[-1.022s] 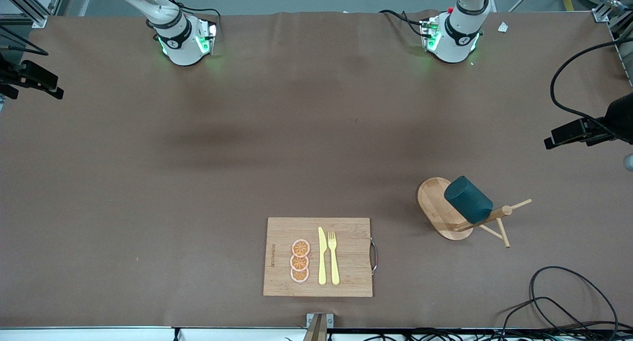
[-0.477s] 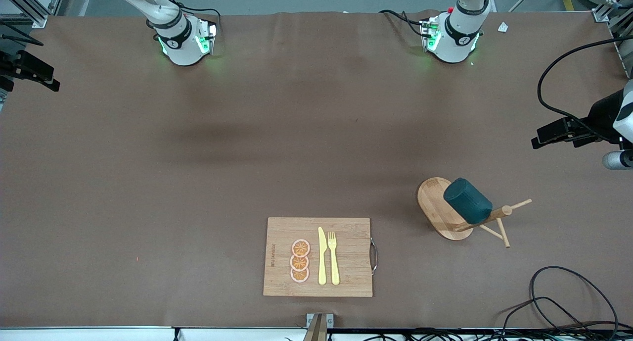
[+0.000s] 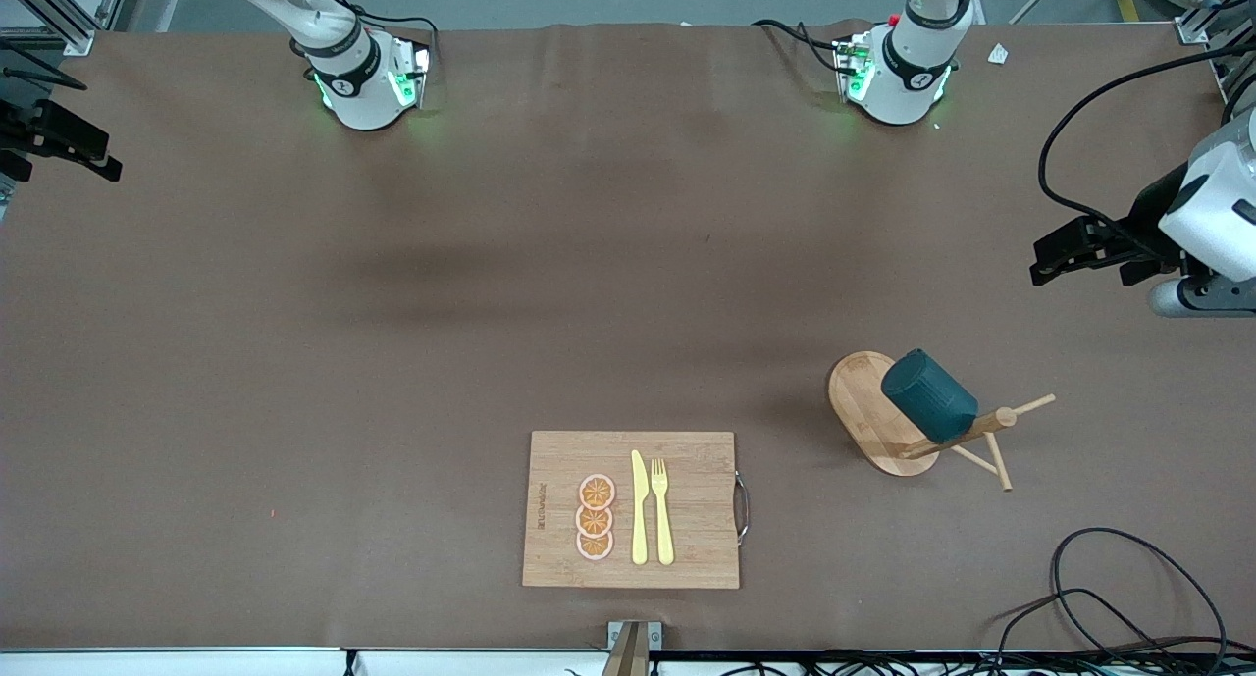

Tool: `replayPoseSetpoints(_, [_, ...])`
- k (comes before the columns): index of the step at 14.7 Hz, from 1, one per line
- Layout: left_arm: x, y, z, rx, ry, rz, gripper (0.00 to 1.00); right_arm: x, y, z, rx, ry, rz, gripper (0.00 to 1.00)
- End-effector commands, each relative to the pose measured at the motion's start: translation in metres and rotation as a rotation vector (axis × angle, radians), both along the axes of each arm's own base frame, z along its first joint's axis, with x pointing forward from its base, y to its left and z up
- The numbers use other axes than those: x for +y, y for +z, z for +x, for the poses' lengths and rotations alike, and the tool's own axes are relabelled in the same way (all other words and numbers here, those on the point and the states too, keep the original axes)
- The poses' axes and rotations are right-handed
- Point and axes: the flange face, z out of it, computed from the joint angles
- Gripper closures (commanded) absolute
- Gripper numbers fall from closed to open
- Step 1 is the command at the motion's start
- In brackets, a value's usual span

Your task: Pass cup and hang on rack

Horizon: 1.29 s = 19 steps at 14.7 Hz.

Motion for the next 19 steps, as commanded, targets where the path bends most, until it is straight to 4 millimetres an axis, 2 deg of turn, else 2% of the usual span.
replayPoseSetpoints(1, [0.005,0.012,-0.015,-0.017,0.033,0.008,0.00,0.006,0.005,-0.005,-0.004,-0.006,0.006,0.00])
replayPoseSetpoints(7, [-0.003,0.010,-0.053,-0.045,0.133,0.019,0.00,0.007,0.011,-0.004,-0.015,-0.007,0.008,0.00])
replayPoseSetpoints(11, [0.011,0.010,-0.069,-0.038,0.123,0.024,0.00,0.004,0.010,-0.005,-0.012,-0.014,0.008,0.00])
replayPoseSetpoints(13, [0.009,0.014,-0.073,-0.055,0.117,0.020,0.00,0.005,0.009,-0.006,0.003,-0.012,0.011,0.00])
replayPoseSetpoints(14, [0.000,0.012,-0.075,-0.064,0.111,0.017,0.00,0.005,0.008,-0.007,0.006,-0.011,0.014,0.00])
replayPoseSetpoints(17, [0.007,0.018,-0.074,-0.101,-0.045,0.027,0.00,0.002,0.008,-0.007,0.006,-0.019,0.017,0.00])
replayPoseSetpoints(19, [0.008,0.018,-0.074,-0.103,-0.064,0.028,0.00,0.002,0.008,-0.007,0.006,-0.017,0.017,0.00])
